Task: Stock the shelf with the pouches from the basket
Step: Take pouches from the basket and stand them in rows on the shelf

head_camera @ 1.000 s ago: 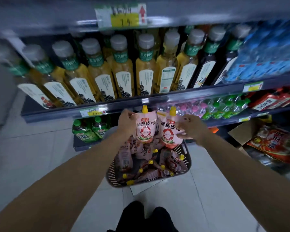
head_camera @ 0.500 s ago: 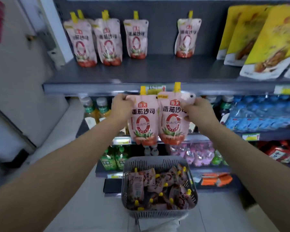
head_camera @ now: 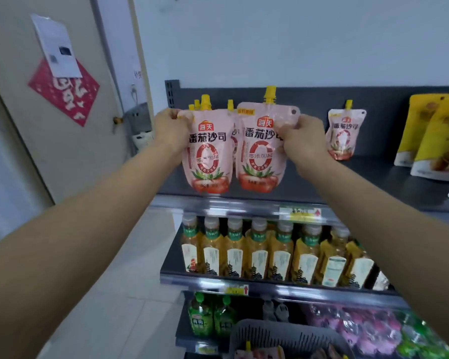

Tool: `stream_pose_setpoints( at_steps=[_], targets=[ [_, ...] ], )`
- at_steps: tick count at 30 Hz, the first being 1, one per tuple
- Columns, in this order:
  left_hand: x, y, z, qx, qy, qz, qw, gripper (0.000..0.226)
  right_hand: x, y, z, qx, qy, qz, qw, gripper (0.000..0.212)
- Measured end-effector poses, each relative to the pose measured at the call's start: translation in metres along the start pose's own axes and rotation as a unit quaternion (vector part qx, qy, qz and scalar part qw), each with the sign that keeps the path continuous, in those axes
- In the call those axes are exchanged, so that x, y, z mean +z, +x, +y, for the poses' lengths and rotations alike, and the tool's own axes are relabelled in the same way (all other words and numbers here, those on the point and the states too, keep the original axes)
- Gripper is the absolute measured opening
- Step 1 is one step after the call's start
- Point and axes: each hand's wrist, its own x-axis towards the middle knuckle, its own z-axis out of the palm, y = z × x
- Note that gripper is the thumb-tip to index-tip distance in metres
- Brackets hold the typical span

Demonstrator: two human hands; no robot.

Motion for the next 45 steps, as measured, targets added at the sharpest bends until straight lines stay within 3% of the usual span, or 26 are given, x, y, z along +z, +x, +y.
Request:
stream_pose_setpoints(
  at_steps=[3, 12, 17, 19, 22, 25, 28, 45],
  targets=[
    [-0.01, 0.037, -0.006, 0.01, 0.011, 0.002, 1.0, 0.006, 0.026, 0.024, 0.0, -0.012, -0.008, 0.001, 1.0, 0.026],
    [-0.02, 0.11, -0.06, -0.029, 0.004, -0.026, 0.999, 0.005, 0.088, 0.07, 0.032, 0.016, 0.001, -0.018, 1.0, 0.007],
    [-0.023, 0.124, -0.084, -0.04, -0.011, -0.068, 0.997, 0.016, 0.099, 0.079, 0.059, 0.031, -0.01, -0.043, 0.999, 0.008],
    [-0.025, 0.126, -0.088, -0.041, -0.025, -0.092, 0.995, 0.008, 0.097, 0.08, 0.065, 0.041, 0.015, -0.049, 0.998, 0.011],
    [-0.035, 0.126, -0.096, -0.064, -0.053, -0.164, 0.983, 0.024, 0.093, 0.08, 0.069, 0.055, 0.039, -0.08, 0.995, 0.021],
    [-0.045, 0.12, -0.11, -0.095, -0.058, -0.236, 0.965, 0.033, 0.091, 0.075, 0.081, 0.093, 0.005, -0.136, 0.986, 0.033],
    [-0.047, 0.111, -0.122, -0.109, 0.006, -0.286, 0.952, 0.038, 0.091, 0.068, 0.1, 0.138, -0.051, -0.178, 0.973, 0.058],
    [-0.044, 0.113, -0.129, -0.131, 0.043, -0.252, 0.958, 0.05, 0.102, 0.066, 0.109, 0.122, -0.119, -0.126, 0.977, 0.06]
  ],
)
